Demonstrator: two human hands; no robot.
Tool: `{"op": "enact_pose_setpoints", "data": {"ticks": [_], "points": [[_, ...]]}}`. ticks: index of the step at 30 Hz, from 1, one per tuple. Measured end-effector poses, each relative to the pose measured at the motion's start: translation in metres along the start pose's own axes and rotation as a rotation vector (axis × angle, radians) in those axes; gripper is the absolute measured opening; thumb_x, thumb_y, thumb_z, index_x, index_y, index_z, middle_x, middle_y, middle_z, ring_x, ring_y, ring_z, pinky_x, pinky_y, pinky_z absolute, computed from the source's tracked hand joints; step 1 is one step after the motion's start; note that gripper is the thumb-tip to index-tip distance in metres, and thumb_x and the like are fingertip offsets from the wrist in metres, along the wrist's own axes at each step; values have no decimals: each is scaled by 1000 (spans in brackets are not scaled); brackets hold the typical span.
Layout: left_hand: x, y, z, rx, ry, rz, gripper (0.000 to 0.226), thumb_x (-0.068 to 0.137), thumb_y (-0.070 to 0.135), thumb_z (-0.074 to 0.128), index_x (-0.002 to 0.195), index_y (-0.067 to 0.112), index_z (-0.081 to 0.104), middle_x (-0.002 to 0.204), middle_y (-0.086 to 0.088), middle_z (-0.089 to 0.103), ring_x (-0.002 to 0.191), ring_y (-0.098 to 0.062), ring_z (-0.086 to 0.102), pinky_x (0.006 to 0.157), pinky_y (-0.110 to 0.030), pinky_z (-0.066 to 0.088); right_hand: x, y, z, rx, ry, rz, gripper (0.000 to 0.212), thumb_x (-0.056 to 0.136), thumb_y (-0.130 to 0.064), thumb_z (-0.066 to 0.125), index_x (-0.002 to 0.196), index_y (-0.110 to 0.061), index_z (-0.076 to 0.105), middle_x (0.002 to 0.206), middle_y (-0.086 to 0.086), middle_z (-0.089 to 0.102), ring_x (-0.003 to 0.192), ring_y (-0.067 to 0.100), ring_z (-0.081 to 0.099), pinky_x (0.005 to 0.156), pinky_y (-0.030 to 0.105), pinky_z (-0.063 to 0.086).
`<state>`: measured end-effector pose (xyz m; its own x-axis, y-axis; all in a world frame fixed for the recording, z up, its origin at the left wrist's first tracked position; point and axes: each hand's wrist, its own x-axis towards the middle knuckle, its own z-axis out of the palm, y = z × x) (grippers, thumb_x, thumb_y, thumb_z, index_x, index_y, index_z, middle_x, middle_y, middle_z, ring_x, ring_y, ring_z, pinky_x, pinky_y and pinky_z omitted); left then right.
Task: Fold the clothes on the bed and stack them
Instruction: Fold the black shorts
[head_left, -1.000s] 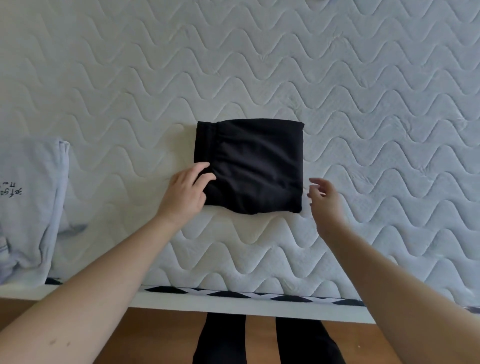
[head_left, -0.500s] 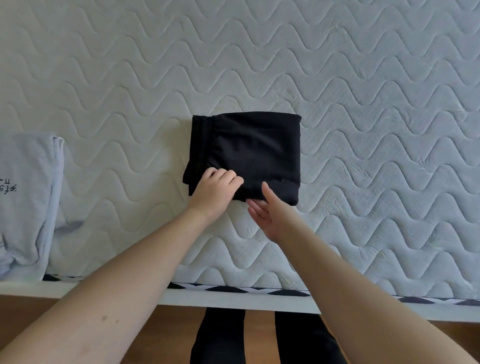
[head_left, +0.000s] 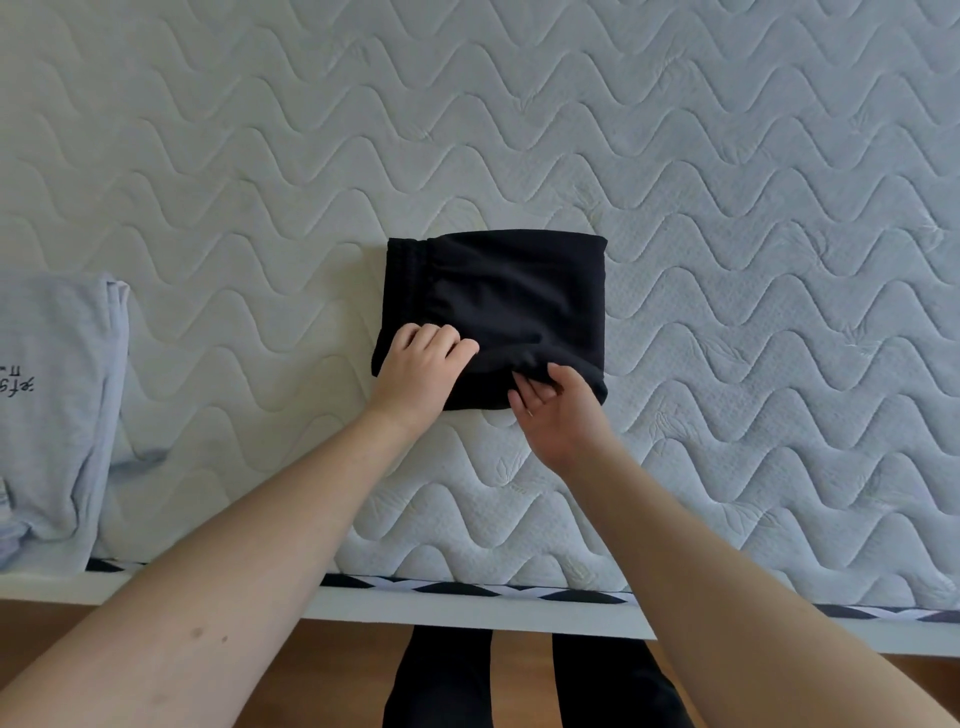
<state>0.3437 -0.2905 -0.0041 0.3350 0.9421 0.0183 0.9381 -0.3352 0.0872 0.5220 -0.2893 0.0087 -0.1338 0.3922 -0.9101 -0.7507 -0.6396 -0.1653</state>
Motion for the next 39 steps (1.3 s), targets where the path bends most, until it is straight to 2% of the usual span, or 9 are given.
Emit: {"op": "enact_pose_setpoints", "data": {"ticks": [3,9,13,17,22,25,32,36,39], "points": [[2,-1,0,57,20,30,32,65,-14,59,82,12,68,72,-5,55,64,-26,55,61,-37,49,5,3,3,-59,47,6,34,94,-24,65,123,-14,52,115,10,63,107,20,62,98,36,49],[-4,-3,11,131,43,120,44,65,-11,54,93,18,70,75,-4,55,64,-24,53,55,-33,45,9,-5,-20,-97,126,54,18,94,-4,60,112,-5,58,128,16,60,105,26,65,94,35,54],[-23,-2,24,124,6,166,58,77,-5,43,122,22,68,104,-8,67,93,-28,66,81,-36,53,4,-12,-47,-136,160,11,36,91,-2,64,126,-1,55,114,12,68,96,19,71,76,28,59],[-39,-4,33,19,-141,132,52,92,22,49,144,21,48,140,-9,53,133,-25,48,114,-47,31,2,-18,-61,-144,166,27,36,89,-21,71,121,-8,59,110,9,71,93,19,73,68,30,60],[-30,-11,26,-264,-36,57,42,99,33,40,132,14,60,141,-8,54,134,-27,47,112,-45,32,-1,-26,-72,-531,319,-25,36,83,-42,75,98,-10,65,93,3,75,82,11,73,63,23,55],[-16,-21,21,-314,100,-189,38,97,28,51,131,14,60,142,-9,50,132,-29,45,106,-46,37,3,-27,-77,-875,516,-205,43,78,-48,77,87,-10,59,85,4,68,72,15,65,64,30,55],[4,-30,24,-804,-75,-881,87,87,47,65,154,19,16,154,-11,27,141,-26,29,116,-42,28,8,-32,-70,-1281,492,-618,51,93,-33,62,138,-22,41,128,-3,52,114,17,53,98,37,44],[17,-46,23,-1115,-112,-1227,85,81,56,69,148,23,28,128,4,52,116,-21,54,98,-38,46,17,-38,-58,-1174,363,-622,55,97,-51,47,144,-25,37,129,-10,55,114,8,55,81,21,41],[25,-63,19,-1239,-278,-1241,69,74,48,81,128,23,47,116,6,60,97,-12,61,77,-31,51,30,-51,-45,-1263,315,-619,62,91,-58,52,143,-26,39,121,-13,55,108,7,54,83,25,41]]}}
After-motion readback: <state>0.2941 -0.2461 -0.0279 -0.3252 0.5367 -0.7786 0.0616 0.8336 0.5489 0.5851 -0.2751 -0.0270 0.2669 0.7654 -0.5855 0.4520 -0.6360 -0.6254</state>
